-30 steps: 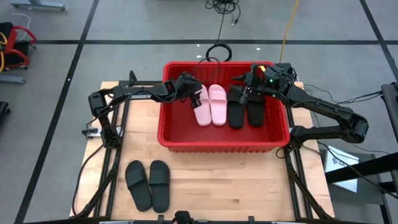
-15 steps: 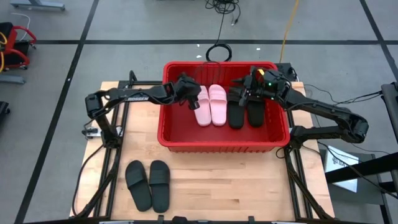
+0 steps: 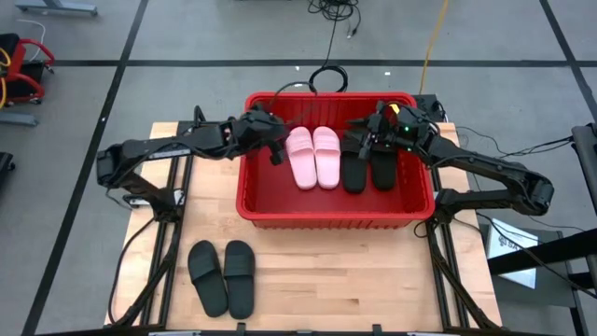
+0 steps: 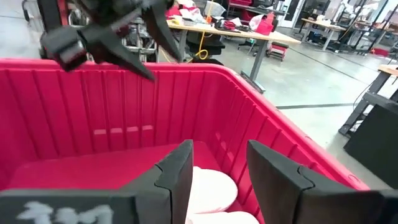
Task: Pick and place slides into bin
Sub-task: Put the black slide into the red basket
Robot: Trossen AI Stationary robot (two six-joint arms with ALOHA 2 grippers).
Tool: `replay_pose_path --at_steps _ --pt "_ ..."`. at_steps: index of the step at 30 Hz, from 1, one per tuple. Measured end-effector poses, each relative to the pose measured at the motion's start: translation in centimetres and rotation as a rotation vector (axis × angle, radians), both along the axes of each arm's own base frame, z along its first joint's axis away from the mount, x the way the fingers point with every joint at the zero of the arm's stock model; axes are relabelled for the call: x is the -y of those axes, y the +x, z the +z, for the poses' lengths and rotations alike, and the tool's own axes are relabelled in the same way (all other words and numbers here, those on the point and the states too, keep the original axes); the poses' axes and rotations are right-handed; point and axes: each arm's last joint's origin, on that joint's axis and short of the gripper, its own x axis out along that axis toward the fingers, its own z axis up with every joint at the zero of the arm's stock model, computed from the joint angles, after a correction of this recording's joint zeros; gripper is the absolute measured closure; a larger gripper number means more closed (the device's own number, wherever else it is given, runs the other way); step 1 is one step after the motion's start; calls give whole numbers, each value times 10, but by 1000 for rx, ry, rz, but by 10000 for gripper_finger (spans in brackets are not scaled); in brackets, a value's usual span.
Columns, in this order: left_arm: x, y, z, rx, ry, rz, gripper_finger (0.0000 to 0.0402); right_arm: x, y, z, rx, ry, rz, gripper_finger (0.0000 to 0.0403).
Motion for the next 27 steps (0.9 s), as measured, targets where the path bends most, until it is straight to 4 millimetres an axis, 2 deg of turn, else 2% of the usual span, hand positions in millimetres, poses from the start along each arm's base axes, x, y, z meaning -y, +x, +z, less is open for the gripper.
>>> replay_pose_path --at_steps 6,14,20,27 --pt "25 -17 26 65 1 -51 183 -12 2 5 20 -9 47 261" --pt "66 -38 42 83 -46 -151 183 -40 2 17 78 -10 153 261" --pt "103 -50 46 68 -61 -202 183 -61 7 19 96 36 241 261" --pt "148 -58 40 37 -77 -219 183 -86 13 8 72 64 356 261"
